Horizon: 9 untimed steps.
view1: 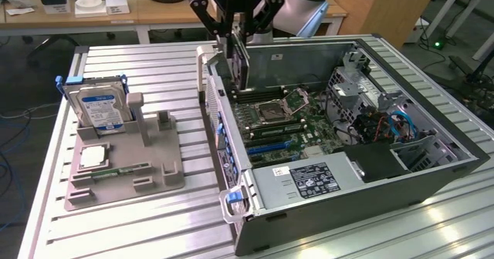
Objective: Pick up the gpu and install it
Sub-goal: 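Pick up the gpu and move the gpu toward the slot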
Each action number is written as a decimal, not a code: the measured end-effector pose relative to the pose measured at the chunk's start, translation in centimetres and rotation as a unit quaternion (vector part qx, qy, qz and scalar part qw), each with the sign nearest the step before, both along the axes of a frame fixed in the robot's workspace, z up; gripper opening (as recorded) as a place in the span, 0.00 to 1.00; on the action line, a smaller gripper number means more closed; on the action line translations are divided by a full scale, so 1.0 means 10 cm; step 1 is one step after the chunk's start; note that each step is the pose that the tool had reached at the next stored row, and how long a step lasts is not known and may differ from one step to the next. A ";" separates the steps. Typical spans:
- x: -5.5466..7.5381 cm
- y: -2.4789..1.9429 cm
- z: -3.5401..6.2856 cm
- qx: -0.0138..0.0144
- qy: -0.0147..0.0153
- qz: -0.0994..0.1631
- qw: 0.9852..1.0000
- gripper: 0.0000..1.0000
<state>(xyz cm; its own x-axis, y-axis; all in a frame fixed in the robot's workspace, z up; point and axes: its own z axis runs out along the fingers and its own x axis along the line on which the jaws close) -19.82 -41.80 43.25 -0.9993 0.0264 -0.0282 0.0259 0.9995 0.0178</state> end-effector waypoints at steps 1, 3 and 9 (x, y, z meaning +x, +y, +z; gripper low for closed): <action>0.01 0.000 0.000 0.000 0.000 0.000 1.000 0.27; 0.02 0.000 0.000 0.000 0.000 0.000 1.000 0.27; 0.06 0.000 0.000 0.000 0.000 0.000 1.000 0.27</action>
<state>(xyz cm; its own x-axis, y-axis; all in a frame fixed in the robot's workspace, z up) -19.17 -41.80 43.25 -0.9993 0.0265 -0.0282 0.0260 0.9995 0.0178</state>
